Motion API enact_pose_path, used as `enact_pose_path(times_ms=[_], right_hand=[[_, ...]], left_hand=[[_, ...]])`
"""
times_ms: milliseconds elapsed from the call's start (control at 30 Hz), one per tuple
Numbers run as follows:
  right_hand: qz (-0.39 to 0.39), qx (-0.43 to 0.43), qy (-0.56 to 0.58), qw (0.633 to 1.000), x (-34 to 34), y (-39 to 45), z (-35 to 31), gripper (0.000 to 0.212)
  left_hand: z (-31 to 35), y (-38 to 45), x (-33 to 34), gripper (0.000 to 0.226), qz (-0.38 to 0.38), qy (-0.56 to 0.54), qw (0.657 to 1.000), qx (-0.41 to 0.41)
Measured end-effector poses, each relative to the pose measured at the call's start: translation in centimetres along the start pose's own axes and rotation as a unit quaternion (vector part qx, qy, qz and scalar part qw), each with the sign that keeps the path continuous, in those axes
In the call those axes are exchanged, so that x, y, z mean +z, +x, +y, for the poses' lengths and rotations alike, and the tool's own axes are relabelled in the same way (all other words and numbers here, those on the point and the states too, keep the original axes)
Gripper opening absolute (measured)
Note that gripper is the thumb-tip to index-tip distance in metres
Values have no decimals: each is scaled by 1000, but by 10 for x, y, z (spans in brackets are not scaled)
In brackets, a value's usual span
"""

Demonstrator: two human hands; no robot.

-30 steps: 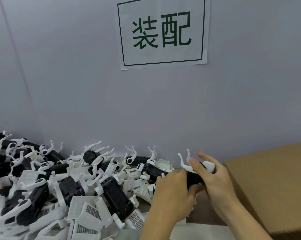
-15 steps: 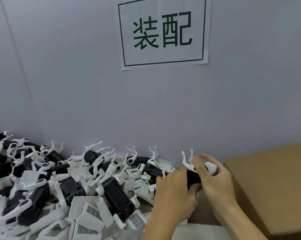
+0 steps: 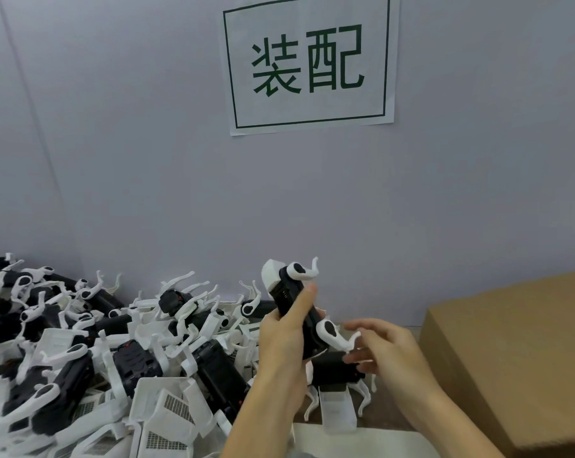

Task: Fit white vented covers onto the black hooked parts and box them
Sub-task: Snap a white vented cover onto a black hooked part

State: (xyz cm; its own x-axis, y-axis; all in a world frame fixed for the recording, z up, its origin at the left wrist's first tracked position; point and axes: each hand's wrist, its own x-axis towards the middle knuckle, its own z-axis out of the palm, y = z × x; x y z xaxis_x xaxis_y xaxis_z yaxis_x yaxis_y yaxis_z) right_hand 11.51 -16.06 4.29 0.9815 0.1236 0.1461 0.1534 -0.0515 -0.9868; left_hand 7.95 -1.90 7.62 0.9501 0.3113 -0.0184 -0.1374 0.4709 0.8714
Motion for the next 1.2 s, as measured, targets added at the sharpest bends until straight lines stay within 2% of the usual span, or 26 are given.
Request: enact_pose_path(times_ms=[100,167,267,367,500,567,667,700,833,933,1067,1200], right_hand=[[-61,47,29,997,4,-3,-2,32],[-92,79,92,988,3,-4,-3,23],[-180,99,128,970,1,-8,-6,25],[-261,93,144,950,5,-13,-12,36],[-241,53,144,958,16,-18,-11,36],[-226,31,130,965,25,-19,-7,34],[-167,11,121,978,40,-20,-2,20],[-160,15,132,978,43,-21,0,23],[-170,35,192,966,46,-21,2,38],[-179,29,179,967,45,-21,1,24],[-201,13,154,967,40,-20,4,30],[-179,5,112,977,41,-20,5,23]], left_hand=[[-6,5,2,40,53,56,997,9],[-7,6,1,48,59,23,998,10],[-3,4,-2,53,-13,-93,996,-3],[-4,1,-8,53,-58,-138,988,-38],[-4,-4,-7,48,-77,-196,976,-54],[-3,-7,-5,44,-65,-173,982,-46],[-5,-7,-3,40,-40,-136,989,-29],[-6,-7,-2,40,-36,-128,991,-25],[-8,-4,-3,36,-31,-128,991,-26],[-8,-4,-4,32,-22,-128,991,-33],[-7,-4,-5,29,-19,-135,990,-36],[-11,-2,-6,35,-13,-118,993,-26]])
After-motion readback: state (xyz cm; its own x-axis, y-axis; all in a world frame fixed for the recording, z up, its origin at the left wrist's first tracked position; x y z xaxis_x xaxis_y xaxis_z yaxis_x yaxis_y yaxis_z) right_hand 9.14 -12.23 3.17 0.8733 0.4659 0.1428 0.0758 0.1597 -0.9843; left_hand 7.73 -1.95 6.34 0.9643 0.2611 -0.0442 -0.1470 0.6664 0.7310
